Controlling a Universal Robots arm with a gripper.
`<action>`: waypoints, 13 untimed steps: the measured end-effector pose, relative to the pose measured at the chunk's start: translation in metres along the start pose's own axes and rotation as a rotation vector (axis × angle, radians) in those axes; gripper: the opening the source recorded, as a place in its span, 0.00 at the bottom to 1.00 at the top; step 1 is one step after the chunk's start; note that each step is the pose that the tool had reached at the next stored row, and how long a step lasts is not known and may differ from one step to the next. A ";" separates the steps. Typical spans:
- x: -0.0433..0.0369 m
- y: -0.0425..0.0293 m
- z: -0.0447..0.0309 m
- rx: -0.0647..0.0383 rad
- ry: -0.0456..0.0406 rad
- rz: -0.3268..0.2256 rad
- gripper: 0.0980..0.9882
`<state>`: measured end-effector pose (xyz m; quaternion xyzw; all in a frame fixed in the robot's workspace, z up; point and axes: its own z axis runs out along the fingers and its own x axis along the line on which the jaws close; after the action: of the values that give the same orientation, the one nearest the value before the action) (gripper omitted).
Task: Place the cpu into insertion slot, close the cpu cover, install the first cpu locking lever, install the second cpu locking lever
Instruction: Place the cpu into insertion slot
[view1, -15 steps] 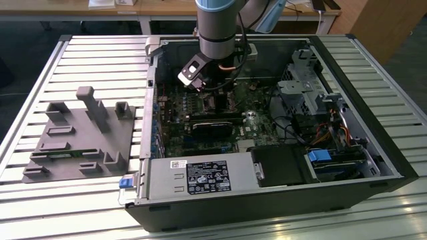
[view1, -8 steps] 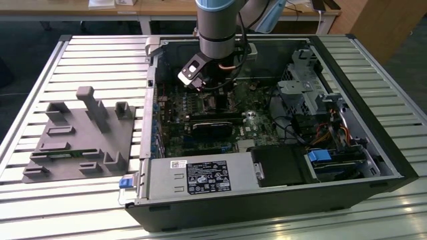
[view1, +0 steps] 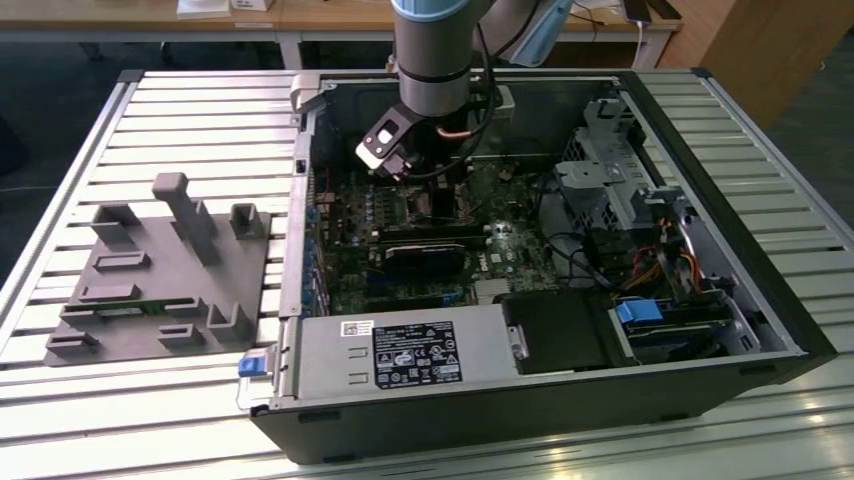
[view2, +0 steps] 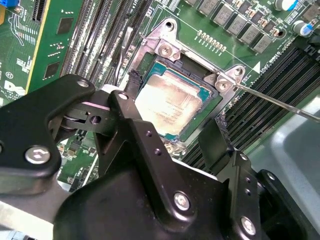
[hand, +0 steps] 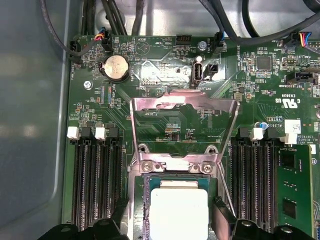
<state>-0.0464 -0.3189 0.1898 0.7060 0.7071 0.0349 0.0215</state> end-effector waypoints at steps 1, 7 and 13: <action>0.0000 0.0000 0.0000 0.000 0.0000 0.000 0.73; 0.0000 0.0000 0.0000 0.000 0.0000 0.000 0.73; 0.0000 0.0000 0.0000 0.000 0.0009 0.000 0.81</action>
<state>-0.0464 -0.3189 0.1898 0.7061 0.7069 0.0352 0.0212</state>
